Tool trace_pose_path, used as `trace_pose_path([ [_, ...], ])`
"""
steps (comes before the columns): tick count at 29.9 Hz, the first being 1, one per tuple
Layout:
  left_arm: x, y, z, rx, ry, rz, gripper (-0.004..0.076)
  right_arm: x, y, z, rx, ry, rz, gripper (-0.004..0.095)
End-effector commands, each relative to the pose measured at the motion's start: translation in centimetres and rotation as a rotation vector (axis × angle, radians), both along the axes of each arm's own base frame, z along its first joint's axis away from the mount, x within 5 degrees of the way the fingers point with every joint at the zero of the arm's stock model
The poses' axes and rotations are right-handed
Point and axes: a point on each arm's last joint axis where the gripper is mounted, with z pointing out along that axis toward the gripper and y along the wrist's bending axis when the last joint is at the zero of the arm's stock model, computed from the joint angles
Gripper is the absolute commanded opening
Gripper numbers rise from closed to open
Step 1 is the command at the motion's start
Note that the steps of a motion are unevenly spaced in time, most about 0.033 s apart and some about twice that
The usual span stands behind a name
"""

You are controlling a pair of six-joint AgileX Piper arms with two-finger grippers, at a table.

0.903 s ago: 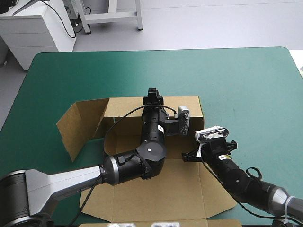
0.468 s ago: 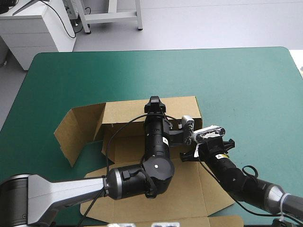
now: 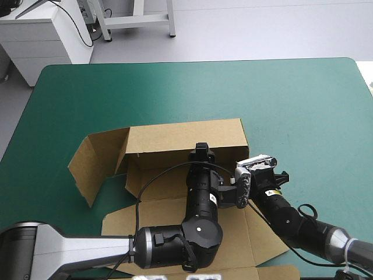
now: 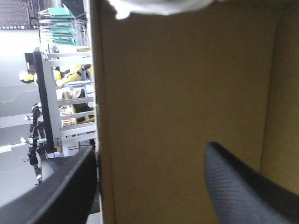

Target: Fold the box

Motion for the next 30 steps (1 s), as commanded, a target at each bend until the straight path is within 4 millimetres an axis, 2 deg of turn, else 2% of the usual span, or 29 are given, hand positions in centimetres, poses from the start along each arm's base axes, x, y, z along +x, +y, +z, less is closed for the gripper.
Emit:
trace_pose_path([
  [1, 0.0, 1.3, 2.6, -0.048, -0.059, 0.081, 0.0473, 0.0, 0.6, 0.5, 0.005, -0.006, 0.049, -0.0018],
  [3, 0.0, 1.3, 2.6, -0.048, -0.059, 0.081, 0.0461, 0.0, 0.6, 0.5, 0.014, 0.003, 0.040, -0.0019],
  [8, 0.0, 1.3, 2.6, -0.048, -0.059, 0.081, 0.0337, 0.3, 0.4, 0.6, 0.014, 0.009, 0.022, -0.0018],
  [13, 0.0, 1.3, 2.6, -0.048, -0.059, 0.081, 0.0248, 2.5, -0.9, 1.6, 0.079, 0.086, 0.031, -0.0018],
  [18, 0.0, 1.2, 2.6, -0.049, -0.060, 0.078, 0.0242, 4.7, -2.7, 3.1, 0.140, 0.102, 0.029, -0.0018],
  [21, 0.0, 1.2, 2.7, -0.049, -0.068, 0.072, 0.0242, 5.8, -3.0, 2.9, 0.129, 0.122, 0.047, -0.0017],
  [30, 0.1, 1.1, 2.9, -0.048, -0.102, 0.056, 0.0242, 9.6, -1.3, 1.0, 0.097, 0.198, 0.058, -0.0016],
])
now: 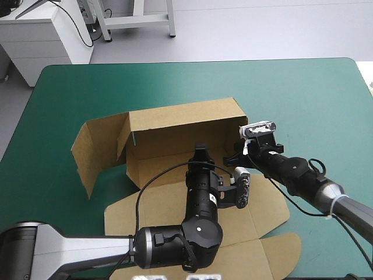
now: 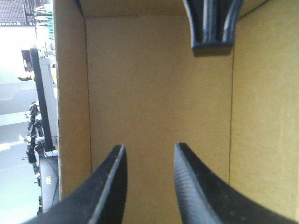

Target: Fold the box

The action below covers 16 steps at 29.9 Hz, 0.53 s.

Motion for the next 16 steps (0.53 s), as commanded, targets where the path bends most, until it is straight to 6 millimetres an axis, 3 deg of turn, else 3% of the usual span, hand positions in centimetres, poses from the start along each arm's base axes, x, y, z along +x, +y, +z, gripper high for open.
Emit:
trace_pose_path([
  [1, 0.1, 1.0, 3.0, -0.041, -0.121, 0.045, 0.0242, 1.4, 0.6, -0.1, 0.019, 0.018, 0.000, -0.0016],
  [5, 0.3, 1.0, 3.3, -0.021, -0.149, 0.036, 0.0205, 1.8, 1.1, -0.4, 0.042, 0.049, 0.022, -0.0016],
  [8, 0.8, 1.0, 3.5, -0.038, -0.104, 0.043, -0.0003, 1.8, 1.3, -0.5, 0.048, 0.058, 0.039, -0.0016],
  [12, 2.4, 1.5, 4.2, -0.109, 0.120, 0.051, 0.0002, 1.6, 1.4, -0.5, 0.060, 0.072, 0.059, -0.0016],
  [16, 5.0, 3.2, 6.7, -0.262, 0.315, 0.076, -0.0008, 1.8, 0.6, -0.6, 0.095, 0.112, 0.085, -0.0016],
])
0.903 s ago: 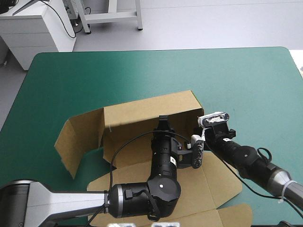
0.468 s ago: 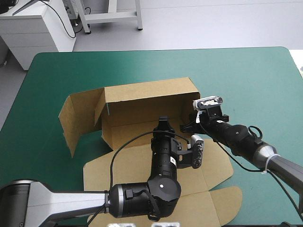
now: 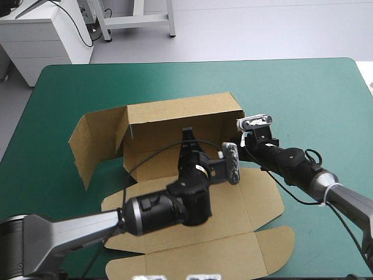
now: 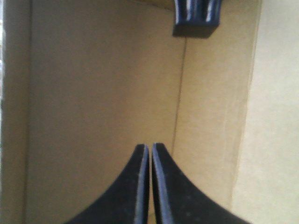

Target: Fold the box

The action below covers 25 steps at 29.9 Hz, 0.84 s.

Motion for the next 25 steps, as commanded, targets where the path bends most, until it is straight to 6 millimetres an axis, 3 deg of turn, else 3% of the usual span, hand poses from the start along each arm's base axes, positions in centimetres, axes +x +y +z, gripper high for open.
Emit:
trace_pose_path([
  [1, 1.7, 2.2, 5.0, -0.190, 0.064, 0.021, -0.0008, -0.1, -0.2, -0.5, 0.070, 0.092, 0.061, -0.0016],
  [4, 3.1, 3.7, 7.2, -0.306, 0.123, 0.052, -0.0008, 0.3, -1.5, -0.4, 0.074, 0.124, 0.047, -0.0016],
  [12, 4.0, 7.0, 11.7, -0.675, 0.281, -0.033, -0.0008, 1.9, -3.2, 2.1, -0.063, 0.166, 0.034, -0.0016],
  [19, 6.1, 13.0, 14.2, -0.922, 0.354, 0.016, -0.0008, 2.9, -3.7, 4.6, -0.139, 0.169, -0.005, -0.0016],
  [25, 8.0, 19.7, 15.3, -1.079, 0.386, 0.098, -0.0008, 3.2, -3.7, 5.5, -0.148, 0.164, -0.010, -0.0016],
])
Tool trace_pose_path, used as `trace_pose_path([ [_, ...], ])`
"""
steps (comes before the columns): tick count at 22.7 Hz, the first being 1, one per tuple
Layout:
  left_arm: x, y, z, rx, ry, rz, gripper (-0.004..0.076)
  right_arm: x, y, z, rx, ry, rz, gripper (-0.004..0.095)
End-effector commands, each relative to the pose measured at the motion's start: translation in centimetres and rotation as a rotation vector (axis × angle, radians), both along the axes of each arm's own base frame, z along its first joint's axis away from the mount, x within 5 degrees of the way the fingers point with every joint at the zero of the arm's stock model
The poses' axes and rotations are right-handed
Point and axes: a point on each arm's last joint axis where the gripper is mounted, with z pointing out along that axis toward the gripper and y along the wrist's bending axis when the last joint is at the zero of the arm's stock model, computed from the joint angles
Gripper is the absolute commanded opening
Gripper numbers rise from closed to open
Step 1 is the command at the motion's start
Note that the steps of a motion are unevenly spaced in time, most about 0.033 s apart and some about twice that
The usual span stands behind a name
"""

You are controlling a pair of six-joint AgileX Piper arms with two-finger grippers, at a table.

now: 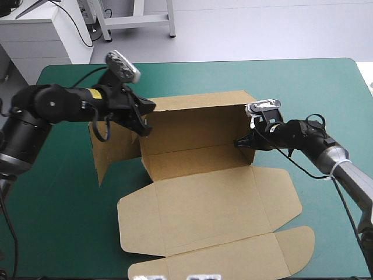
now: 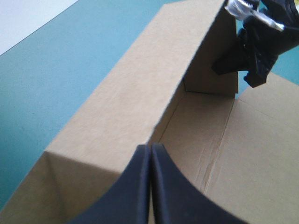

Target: Fold the box

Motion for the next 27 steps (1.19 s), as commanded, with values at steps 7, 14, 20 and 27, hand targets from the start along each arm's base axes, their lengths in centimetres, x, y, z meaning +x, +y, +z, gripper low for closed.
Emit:
trace_pose_path([
  [7, 0.3, 9.5, 0.7, -0.188, 0.042, 0.212, -0.0008, -0.1, -0.7, 1.3, -0.047, -0.024, -0.008, -0.0016],
  [14, -1.7, 18.3, -5.1, -0.442, 0.052, 0.524, -0.0008, -0.3, -0.7, 1.2, -0.035, 0.009, -0.024, -0.0016],
  [20, -1.6, 19.2, -7.2, -0.502, 0.068, 0.566, -0.0008, 1.3, -0.7, 3.3, -0.098, 0.168, -0.054, -0.0016],
  [27, -1.6, 19.2, -7.2, -0.499, 0.067, 0.566, -0.0008, 5.5, -0.2, 4.6, -0.161, 0.328, -0.111, -0.0016],
])
